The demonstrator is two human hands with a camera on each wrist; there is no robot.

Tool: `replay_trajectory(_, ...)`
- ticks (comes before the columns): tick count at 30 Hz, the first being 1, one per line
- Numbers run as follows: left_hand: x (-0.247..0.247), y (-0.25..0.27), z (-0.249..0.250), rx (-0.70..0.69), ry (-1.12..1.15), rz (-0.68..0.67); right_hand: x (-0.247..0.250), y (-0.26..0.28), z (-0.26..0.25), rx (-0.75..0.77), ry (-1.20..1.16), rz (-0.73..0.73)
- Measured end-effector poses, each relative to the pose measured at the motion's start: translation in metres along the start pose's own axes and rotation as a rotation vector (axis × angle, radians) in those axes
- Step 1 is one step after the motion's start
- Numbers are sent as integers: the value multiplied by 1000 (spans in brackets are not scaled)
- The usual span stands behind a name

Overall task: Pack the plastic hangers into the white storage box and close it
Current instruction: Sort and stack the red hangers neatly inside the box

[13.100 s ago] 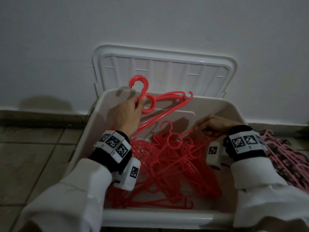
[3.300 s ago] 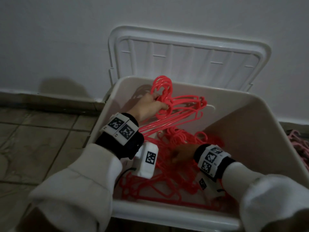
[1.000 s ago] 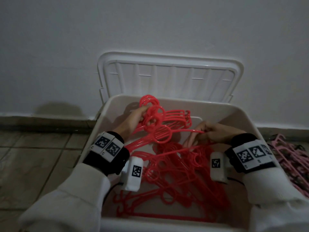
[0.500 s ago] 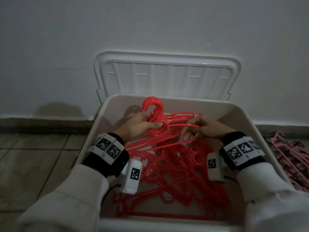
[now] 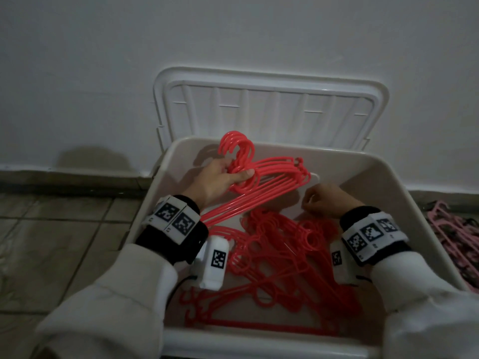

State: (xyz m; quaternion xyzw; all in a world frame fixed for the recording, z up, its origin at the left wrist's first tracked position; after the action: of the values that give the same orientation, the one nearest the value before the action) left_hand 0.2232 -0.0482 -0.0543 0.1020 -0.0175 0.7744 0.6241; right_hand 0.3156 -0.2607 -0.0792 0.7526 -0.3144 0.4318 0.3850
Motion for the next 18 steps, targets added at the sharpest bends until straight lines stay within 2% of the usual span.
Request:
replay_trajectory(4,1,-1,-1,13,9,32,-43,0,-38,201,117,-211)
replay_trajectory(7,0,1,0,21,20,40,-75,4,-51,318,251,-225)
replay_trajectory(13,-1,3,4,5,-25,22,-117,3,-53,295,579,-260)
replay_trajectory(16,0,3,4,1,-45,27,-124,-8,-50,241,421,-259)
replay_trajectory(18,0,4,4,-2,-59,32,-126,-16,-39,48,36,-296)
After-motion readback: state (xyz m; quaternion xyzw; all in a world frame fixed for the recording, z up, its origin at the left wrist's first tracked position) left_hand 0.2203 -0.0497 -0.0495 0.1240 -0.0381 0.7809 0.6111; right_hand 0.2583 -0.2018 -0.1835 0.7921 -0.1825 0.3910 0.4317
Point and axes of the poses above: each hand's wrist, its own y-axis away from the middle knuckle, its own x-axis out of the back of the hand, z = x × y, the point moved 3 cm from there along -y, towards the middle knuckle, and after that the axes turned 1 degree about z, right-handed, at the moved point
